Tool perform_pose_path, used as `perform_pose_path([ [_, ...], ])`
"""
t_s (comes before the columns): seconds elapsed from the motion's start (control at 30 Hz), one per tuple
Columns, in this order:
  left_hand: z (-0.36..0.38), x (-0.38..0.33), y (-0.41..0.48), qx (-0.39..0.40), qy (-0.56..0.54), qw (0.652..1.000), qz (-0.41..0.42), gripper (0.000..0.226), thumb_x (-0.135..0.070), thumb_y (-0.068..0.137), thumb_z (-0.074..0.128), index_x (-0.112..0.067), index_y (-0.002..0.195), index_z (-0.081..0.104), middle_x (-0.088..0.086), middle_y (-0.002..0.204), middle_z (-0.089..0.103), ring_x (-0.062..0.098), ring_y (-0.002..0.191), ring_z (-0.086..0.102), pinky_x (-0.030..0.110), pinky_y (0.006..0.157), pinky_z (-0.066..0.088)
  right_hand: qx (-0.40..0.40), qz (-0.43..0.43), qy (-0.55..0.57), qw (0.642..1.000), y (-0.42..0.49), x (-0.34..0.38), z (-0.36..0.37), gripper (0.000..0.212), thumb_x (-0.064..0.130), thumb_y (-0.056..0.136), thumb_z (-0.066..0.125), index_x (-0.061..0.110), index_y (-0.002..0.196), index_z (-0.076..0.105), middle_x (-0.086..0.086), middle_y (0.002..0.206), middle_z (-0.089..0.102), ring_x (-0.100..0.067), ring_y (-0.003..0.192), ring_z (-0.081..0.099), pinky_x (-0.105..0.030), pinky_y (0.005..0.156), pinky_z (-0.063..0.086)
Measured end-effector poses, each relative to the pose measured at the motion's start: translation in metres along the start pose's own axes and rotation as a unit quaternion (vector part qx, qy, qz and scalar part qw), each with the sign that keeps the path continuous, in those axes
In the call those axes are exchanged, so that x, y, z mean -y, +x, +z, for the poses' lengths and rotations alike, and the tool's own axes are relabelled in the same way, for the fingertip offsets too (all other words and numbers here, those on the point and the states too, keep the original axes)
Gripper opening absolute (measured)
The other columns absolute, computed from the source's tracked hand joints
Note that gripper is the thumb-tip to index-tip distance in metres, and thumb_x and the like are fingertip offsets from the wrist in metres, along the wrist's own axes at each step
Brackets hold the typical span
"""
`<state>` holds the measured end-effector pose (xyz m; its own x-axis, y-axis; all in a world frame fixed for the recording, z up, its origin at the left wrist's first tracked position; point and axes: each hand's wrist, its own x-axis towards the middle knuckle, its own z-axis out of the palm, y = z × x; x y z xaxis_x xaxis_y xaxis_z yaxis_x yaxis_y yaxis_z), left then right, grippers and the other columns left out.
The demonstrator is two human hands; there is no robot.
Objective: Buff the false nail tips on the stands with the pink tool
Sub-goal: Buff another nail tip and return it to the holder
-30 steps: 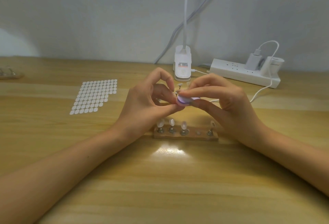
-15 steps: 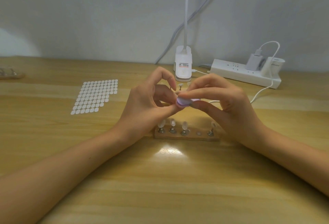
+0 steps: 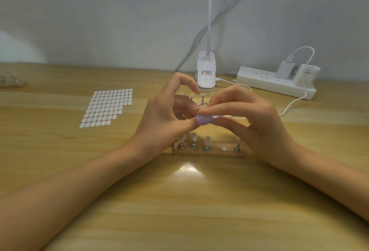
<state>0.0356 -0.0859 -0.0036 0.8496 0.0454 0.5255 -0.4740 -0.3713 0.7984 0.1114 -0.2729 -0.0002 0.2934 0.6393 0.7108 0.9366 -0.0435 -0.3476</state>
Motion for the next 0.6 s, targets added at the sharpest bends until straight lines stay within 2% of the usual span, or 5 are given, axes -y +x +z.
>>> perform_pose_path([
  [0.13,-0.0005,0.0011,0.0014,-0.002,-0.017,1.0,-0.02,0.046,-0.006,0.079,0.083,-0.019,0.107,0.049,0.003,0.081,0.078,0.018,0.079,0.077,0.026,0.072,0.057,-0.035,0.047,-0.021,0.998,0.0027,-0.006,-0.0082,0.029,0.013,0.089,0.064,0.013,0.118,0.067,-0.012,0.101,0.066,-0.019,0.095,0.063,-0.036,0.081,0.054],
  [0.27,-0.0008,0.0021,0.0014,-0.002,-0.031,0.999,-0.024,0.046,-0.025,0.076,0.083,-0.018,0.105,0.049,0.002,0.079,0.078,0.019,0.078,0.077,0.034,0.074,0.061,-0.001,-0.007,-0.006,1.0,0.0004,-0.0011,0.0002,0.027,0.014,0.089,0.066,0.011,0.115,0.068,-0.013,0.1,0.065,-0.019,0.096,0.064,-0.029,0.083,0.054],
  [0.4,-0.0008,0.0037,0.0021,-0.003,-0.026,0.999,-0.034,0.044,-0.005,0.079,0.083,-0.018,0.106,0.049,0.004,0.082,0.078,0.02,0.078,0.077,0.033,0.075,0.061,-0.033,0.035,-0.019,0.999,0.0033,-0.0072,-0.0069,0.028,0.012,0.089,0.065,0.009,0.116,0.069,-0.015,0.1,0.066,-0.021,0.094,0.065,-0.033,0.08,0.055],
  [0.47,-0.0006,0.0034,0.0015,-0.003,-0.028,0.999,-0.029,0.044,-0.009,0.078,0.084,-0.016,0.106,0.049,0.005,0.081,0.078,0.021,0.079,0.077,0.037,0.077,0.062,-0.016,0.017,-0.007,1.0,0.0003,-0.0048,-0.0039,0.029,0.01,0.088,0.067,0.009,0.117,0.069,-0.014,0.101,0.065,-0.019,0.097,0.064,-0.03,0.083,0.055],
  [0.6,-0.0007,0.0032,0.0019,-0.006,-0.011,1.0,-0.028,0.044,-0.008,0.078,0.084,-0.014,0.106,0.05,0.002,0.079,0.078,0.018,0.077,0.077,0.029,0.071,0.059,-0.019,0.019,-0.013,1.0,0.0004,-0.0076,-0.0046,0.028,0.006,0.088,0.069,0.007,0.116,0.07,-0.014,0.1,0.065,-0.021,0.095,0.065,-0.034,0.082,0.055],
])
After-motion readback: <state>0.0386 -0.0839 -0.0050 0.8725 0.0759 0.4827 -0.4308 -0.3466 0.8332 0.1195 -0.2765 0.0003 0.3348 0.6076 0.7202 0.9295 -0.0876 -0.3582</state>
